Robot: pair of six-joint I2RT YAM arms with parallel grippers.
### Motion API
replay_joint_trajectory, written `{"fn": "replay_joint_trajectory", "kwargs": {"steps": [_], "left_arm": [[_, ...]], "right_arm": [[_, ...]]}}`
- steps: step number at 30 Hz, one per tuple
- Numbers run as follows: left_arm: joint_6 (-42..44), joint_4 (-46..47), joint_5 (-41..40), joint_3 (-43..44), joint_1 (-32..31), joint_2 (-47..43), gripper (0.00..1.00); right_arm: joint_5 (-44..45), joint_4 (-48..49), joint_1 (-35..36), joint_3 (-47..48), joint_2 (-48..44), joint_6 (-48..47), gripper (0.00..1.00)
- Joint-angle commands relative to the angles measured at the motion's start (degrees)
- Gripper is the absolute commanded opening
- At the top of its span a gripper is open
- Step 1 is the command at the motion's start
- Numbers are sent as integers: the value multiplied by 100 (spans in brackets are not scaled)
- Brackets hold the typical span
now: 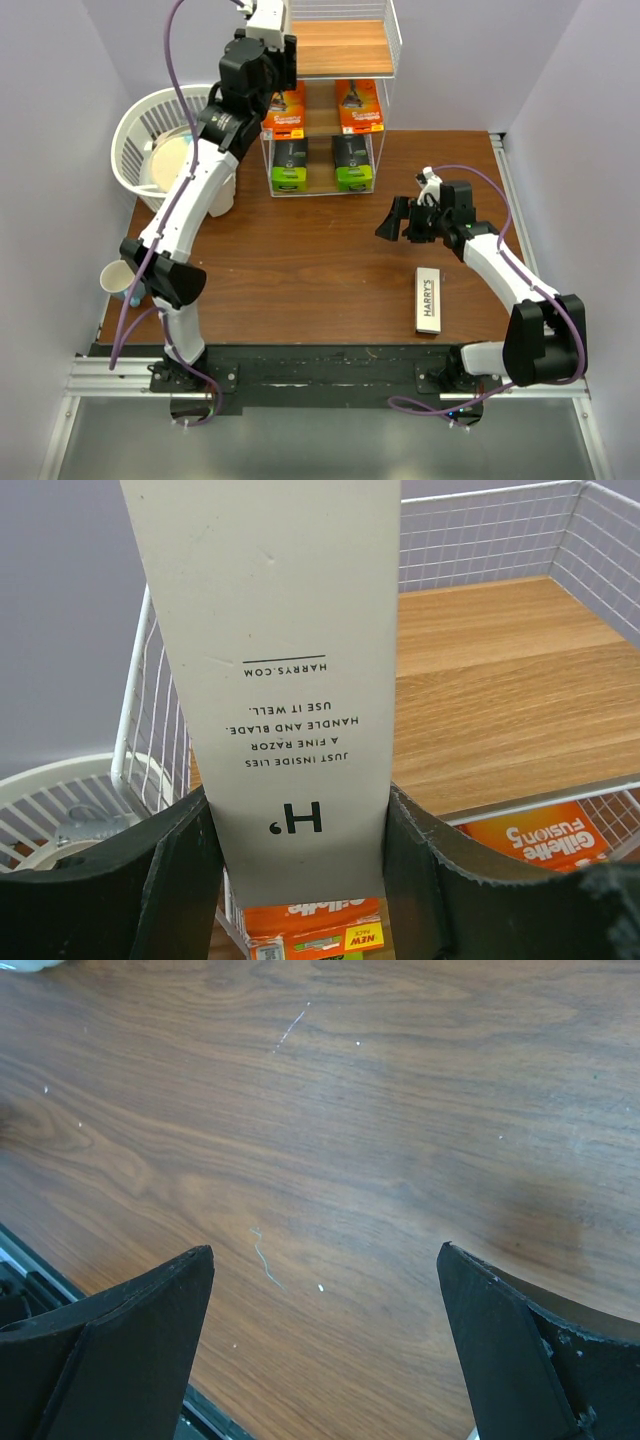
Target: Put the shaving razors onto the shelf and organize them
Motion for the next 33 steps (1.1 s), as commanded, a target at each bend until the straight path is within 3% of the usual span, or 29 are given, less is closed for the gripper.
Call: {"fn": "replay_joint_trajectory", "kwargs": {"steps": [1, 7, 14, 18, 20, 21, 22, 27, 33], "left_arm": [[114, 410, -235, 30, -2, 71, 12], [106, 383, 20, 250, -2, 326, 34], [141, 524, 55, 566, 42, 581, 46], [141, 559, 107, 593, 42, 581, 59], [141, 594, 125, 628, 50, 573, 48], [297, 586, 229, 663, 50, 564, 25], [360, 577, 309, 707, 59, 546, 18], [475, 437, 1221, 374, 164, -103, 3], [370, -820, 1487, 831, 358, 19, 0]], "right_arm": [[-180, 290, -60, -43, -68, 124, 99], [-180, 273, -104, -122, -104, 142, 99], [-198, 229, -139, -157, -148, 151, 99], [-198, 220, -174, -184, -165, 159, 99], [-189, 211, -192, -192, -165, 177, 99], [-198, 211, -200, -184, -157, 177, 99], [-198, 211, -209, -175, -156, 194, 99], [-206, 159, -253, -140, -218, 186, 99], [-198, 211, -280, -306, -271, 274, 99]]}}
